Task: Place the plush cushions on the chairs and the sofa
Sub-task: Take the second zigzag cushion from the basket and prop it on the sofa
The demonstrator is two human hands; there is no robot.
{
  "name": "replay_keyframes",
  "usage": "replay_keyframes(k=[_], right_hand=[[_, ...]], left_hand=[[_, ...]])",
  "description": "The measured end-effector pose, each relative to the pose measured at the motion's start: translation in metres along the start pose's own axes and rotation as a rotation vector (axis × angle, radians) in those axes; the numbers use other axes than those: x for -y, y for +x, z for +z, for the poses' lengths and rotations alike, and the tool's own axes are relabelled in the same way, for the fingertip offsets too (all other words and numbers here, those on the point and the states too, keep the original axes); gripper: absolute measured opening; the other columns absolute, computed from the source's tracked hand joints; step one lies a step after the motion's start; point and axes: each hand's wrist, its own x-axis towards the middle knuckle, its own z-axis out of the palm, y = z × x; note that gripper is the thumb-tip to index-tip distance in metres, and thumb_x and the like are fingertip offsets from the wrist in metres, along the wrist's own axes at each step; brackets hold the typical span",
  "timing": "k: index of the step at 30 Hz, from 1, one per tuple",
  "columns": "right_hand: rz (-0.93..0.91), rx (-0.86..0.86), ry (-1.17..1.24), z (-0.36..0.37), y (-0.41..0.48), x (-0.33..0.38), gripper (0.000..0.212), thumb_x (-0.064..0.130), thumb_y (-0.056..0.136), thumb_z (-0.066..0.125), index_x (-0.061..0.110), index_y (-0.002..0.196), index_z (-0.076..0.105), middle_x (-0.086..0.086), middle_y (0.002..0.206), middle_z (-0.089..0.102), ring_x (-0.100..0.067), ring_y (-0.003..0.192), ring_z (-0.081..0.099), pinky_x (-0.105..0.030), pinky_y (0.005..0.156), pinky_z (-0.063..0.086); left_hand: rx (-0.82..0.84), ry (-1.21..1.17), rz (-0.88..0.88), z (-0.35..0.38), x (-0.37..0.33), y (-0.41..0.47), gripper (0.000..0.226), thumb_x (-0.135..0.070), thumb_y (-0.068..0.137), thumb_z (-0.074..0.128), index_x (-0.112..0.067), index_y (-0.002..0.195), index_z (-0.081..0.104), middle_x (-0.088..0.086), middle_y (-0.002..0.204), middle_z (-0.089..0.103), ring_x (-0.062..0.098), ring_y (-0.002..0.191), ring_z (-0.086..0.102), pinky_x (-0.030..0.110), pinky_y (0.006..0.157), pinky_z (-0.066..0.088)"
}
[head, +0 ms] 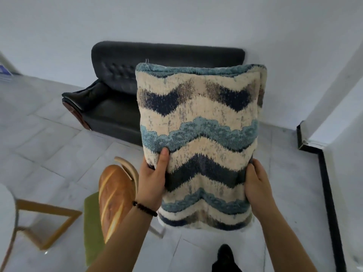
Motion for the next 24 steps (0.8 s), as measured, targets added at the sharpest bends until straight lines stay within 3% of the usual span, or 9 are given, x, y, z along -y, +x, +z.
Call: replay_keyframes(k=[4,6,9,11,12,14,18,21,24], right_hand=[[-0.056,0.185,0.004,0.034,0.099,0.058,0.031,0.016,0.109,0.033,0.028,0.096,0.059,-0.005,0.097,0.065,-0.025,0.094,0.062,-0.043,0.089,0.051],[-0.089,0.290,-0.018,0.063,0.145,0.085,0.029,0.018,0.108,0.036,0.029,0.094,0.059,-0.005,0.097,0.066,-0.017,0.084,0.061,-0.041,0.084,0.051],[-0.130,0.416,-0.013,0.114,0.202,0.105,0.017,0.018,0.105,0.046,0.025,0.096,0.059,-0.026,0.104,0.062,-0.037,0.084,0.058,-0.047,0.076,0.051],[-0.153,0.493,-0.008,0.154,0.238,0.114,0.014,0.014,0.103,0.051,0.024,0.097,0.058,-0.022,0.103,0.063,-0.025,0.081,0.059,-0.039,0.075,0.050],[-0.161,0.533,-0.006,0.176,0.257,0.119,0.011,0.012,0.102,0.053,0.020,0.098,0.058,-0.020,0.100,0.062,-0.020,0.079,0.057,-0.034,0.072,0.048],[-0.169,0.598,0.009,0.217,0.291,0.128,0.005,0.007,0.100,0.056,0.012,0.100,0.057,-0.019,0.091,0.060,-0.022,0.079,0.054,-0.035,0.070,0.044],[-0.191,0.636,0.049,0.309,0.367,0.150,0.020,-0.002,0.096,0.060,0.018,0.093,0.059,-0.007,0.089,0.069,-0.021,0.083,0.063,-0.038,0.077,0.049],[-0.179,0.673,0.089,0.363,0.415,0.179,0.031,-0.005,0.095,0.061,0.026,0.099,0.064,0.014,0.089,0.077,-0.003,0.084,0.072,-0.027,0.080,0.054],[-0.130,0.681,0.136,0.412,0.459,0.203,0.036,-0.005,0.095,0.061,0.030,0.102,0.064,0.019,0.089,0.077,0.001,0.086,0.072,-0.016,0.071,0.055]], left_hand=[[-0.157,0.011,0.020,0.019,-0.030,0.072,0.040,-0.037,0.089,0.065,-0.020,0.125,0.065,0.000,0.115,0.076,0.018,0.106,0.072,0.035,0.086,0.061],[-0.261,-0.027,0.040,0.015,-0.039,0.105,0.054,-0.042,0.083,0.070,-0.014,0.129,0.063,0.004,0.117,0.075,0.021,0.107,0.072,0.037,0.086,0.061],[-0.390,-0.082,0.059,-0.002,-0.040,0.151,0.088,-0.062,0.062,0.085,-0.013,0.130,0.061,0.008,0.120,0.073,0.024,0.108,0.071,0.039,0.086,0.061],[-0.471,-0.117,0.081,-0.016,-0.035,0.188,0.098,-0.066,0.052,0.088,-0.013,0.130,0.061,0.009,0.121,0.073,0.025,0.108,0.071,0.040,0.085,0.061],[-0.506,-0.123,0.095,-0.023,-0.033,0.208,0.099,-0.066,0.051,0.089,-0.013,0.129,0.061,0.009,0.120,0.073,0.025,0.108,0.072,0.040,0.084,0.062],[-0.575,-0.144,0.107,-0.036,-0.029,0.249,0.101,-0.067,0.045,0.091,-0.015,0.126,0.063,0.008,0.117,0.075,0.024,0.106,0.073,0.040,0.083,0.062],[-0.646,-0.165,0.101,-0.070,-0.034,0.348,0.093,-0.069,0.038,0.091,-0.018,0.113,0.067,0.002,0.104,0.078,0.022,0.099,0.074,0.041,0.081,0.063],[-0.670,-0.131,0.121,-0.087,-0.056,0.416,0.096,-0.071,0.041,0.090,-0.015,0.114,0.066,-0.002,0.096,0.077,0.023,0.097,0.074,0.041,0.081,0.062],[-0.664,-0.098,0.155,-0.103,-0.075,0.484,0.089,-0.066,0.051,0.089,-0.015,0.120,0.066,0.001,0.105,0.077,0.024,0.103,0.072,0.044,0.086,0.059]])
